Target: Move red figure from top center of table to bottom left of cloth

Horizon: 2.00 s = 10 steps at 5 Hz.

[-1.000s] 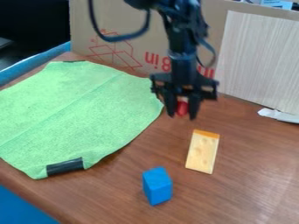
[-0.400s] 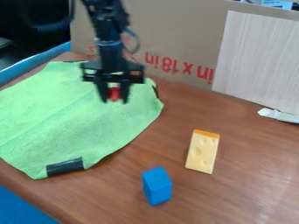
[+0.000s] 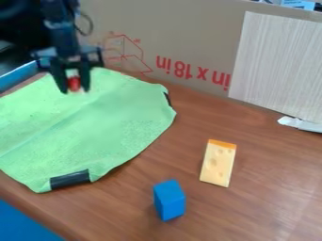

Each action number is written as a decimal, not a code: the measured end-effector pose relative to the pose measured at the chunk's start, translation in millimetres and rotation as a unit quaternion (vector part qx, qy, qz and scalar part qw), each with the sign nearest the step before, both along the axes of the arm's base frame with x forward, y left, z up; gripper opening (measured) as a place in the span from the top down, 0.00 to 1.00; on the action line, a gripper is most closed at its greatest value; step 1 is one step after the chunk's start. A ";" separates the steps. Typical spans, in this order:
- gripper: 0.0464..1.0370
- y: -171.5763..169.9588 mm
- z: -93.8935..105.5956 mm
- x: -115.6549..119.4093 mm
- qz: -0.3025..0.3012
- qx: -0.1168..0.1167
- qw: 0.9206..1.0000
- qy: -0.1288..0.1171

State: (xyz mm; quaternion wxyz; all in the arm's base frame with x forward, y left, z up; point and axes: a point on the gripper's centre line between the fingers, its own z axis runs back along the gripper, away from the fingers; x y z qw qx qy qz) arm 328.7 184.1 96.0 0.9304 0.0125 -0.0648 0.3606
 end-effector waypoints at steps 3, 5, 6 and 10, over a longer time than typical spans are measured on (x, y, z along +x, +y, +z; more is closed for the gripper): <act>0.57 38.9 0.2 9.3 0.080 -0.004 0.997 0.012; 0.57 49.4 -2.8 23.4 0.112 -0.009 0.994 0.014; 0.57 53.1 -7.1 29.2 0.122 -0.012 0.992 0.016; 0.57 -34.6 7.5 -48.8 -0.060 -0.038 0.997 0.008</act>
